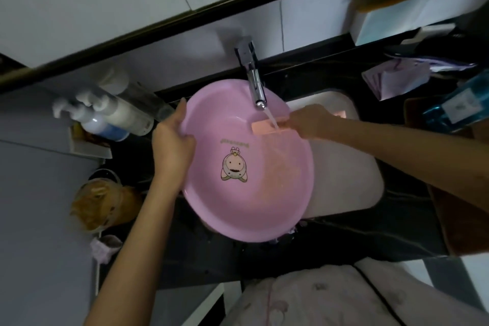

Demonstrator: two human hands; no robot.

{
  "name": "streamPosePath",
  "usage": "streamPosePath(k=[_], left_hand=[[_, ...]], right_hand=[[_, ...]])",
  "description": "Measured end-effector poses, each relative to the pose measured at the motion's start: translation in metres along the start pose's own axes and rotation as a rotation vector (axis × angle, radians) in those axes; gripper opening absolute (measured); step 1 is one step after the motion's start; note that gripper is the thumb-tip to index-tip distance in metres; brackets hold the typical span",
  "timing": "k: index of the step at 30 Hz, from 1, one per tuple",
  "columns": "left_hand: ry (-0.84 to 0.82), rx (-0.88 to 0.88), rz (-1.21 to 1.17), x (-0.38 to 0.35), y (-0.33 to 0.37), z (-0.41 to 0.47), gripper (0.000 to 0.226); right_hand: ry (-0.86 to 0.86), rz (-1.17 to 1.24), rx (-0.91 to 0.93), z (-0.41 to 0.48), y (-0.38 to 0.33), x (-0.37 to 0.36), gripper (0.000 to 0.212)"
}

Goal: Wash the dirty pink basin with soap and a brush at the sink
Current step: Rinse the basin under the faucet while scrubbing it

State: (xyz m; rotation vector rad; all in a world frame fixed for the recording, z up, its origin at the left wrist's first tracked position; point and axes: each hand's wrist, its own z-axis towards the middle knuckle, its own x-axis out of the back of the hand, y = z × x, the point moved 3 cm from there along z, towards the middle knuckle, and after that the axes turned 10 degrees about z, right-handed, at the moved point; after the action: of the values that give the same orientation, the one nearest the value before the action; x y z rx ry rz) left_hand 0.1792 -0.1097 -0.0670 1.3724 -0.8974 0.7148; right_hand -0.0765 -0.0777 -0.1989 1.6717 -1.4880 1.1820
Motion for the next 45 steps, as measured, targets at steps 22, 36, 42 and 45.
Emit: streamPosePath(k=[22, 36, 42, 45], left_hand=[[0.036, -0.042, 0.111, 0.006, 0.001, 0.0, 0.072], [0.064, -0.046, 0.154, 0.006, 0.001, -0.002, 0.071], [0.053, -0.044, 0.169, 0.008, 0.001, -0.003, 0.071], [0.049, -0.064, 0.182, 0.009, 0.004, -0.003, 0.07]], right_hand=[[-0.258, 0.376, -0.13, -0.056, -0.035, -0.053, 0.056], [-0.696, 1.69, -0.144, -0.112, -0.147, -0.018, 0.033], [-0.617, 1.516, -0.041, -0.116, -0.138, -0.021, 0.037], [-0.652, 1.324, -0.108, -0.118, -0.093, -0.044, 0.033]])
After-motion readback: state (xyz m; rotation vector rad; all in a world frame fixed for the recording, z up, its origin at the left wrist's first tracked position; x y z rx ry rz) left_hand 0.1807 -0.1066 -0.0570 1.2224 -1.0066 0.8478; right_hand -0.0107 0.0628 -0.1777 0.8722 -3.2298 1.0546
